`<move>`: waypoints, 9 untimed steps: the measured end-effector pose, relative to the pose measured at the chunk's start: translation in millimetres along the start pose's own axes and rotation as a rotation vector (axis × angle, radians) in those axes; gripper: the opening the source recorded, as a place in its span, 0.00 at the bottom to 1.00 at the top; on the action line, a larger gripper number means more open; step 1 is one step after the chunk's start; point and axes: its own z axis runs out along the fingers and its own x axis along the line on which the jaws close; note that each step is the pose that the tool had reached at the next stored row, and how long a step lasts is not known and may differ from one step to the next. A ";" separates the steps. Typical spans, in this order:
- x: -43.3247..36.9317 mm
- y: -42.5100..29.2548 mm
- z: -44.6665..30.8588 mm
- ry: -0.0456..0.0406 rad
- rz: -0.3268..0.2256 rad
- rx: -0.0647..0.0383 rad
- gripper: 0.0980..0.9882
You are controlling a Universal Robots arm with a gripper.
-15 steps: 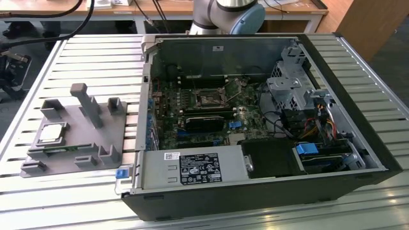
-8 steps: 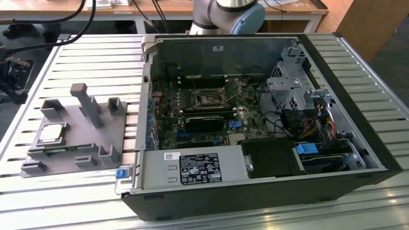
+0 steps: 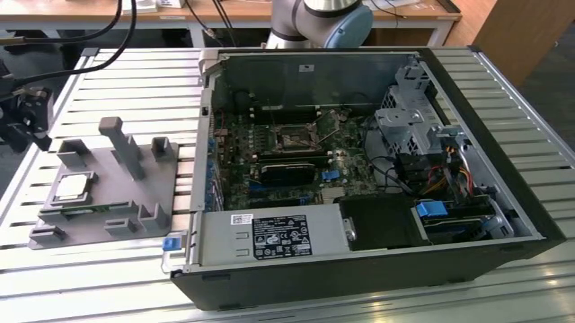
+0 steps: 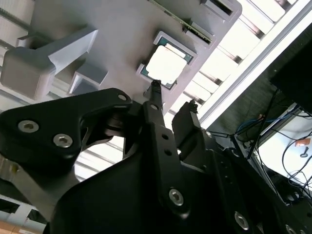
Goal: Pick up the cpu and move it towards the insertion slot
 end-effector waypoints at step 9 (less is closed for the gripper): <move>0.1 -2.1 11.1 0.0007 -0.016 0.000 0.61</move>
